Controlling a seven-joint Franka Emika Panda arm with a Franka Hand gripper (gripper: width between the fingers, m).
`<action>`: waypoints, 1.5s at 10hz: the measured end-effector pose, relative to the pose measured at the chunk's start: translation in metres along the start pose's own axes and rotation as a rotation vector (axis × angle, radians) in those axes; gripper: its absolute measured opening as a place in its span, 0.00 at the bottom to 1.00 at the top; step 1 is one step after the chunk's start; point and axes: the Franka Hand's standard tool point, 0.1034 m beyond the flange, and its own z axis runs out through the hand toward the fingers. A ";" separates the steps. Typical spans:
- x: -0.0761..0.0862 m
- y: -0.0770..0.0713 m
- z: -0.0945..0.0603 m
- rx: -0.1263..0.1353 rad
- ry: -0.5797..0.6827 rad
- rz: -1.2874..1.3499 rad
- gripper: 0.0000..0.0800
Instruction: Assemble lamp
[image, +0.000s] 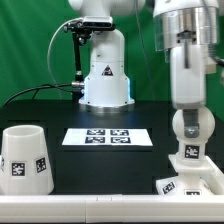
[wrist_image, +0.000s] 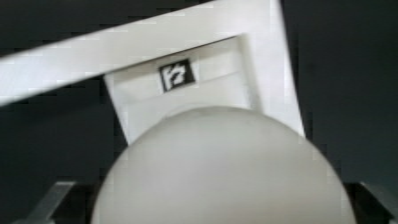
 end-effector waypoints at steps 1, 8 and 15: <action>-0.001 -0.002 -0.001 0.007 -0.009 0.087 0.72; -0.004 -0.002 -0.003 0.012 -0.015 0.100 0.87; 0.000 -0.016 -0.053 0.023 -0.064 -0.079 0.87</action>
Offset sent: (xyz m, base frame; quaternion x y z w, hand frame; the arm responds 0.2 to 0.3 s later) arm -0.0004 0.0009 0.0011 0.0023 0.0093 0.1257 0.9920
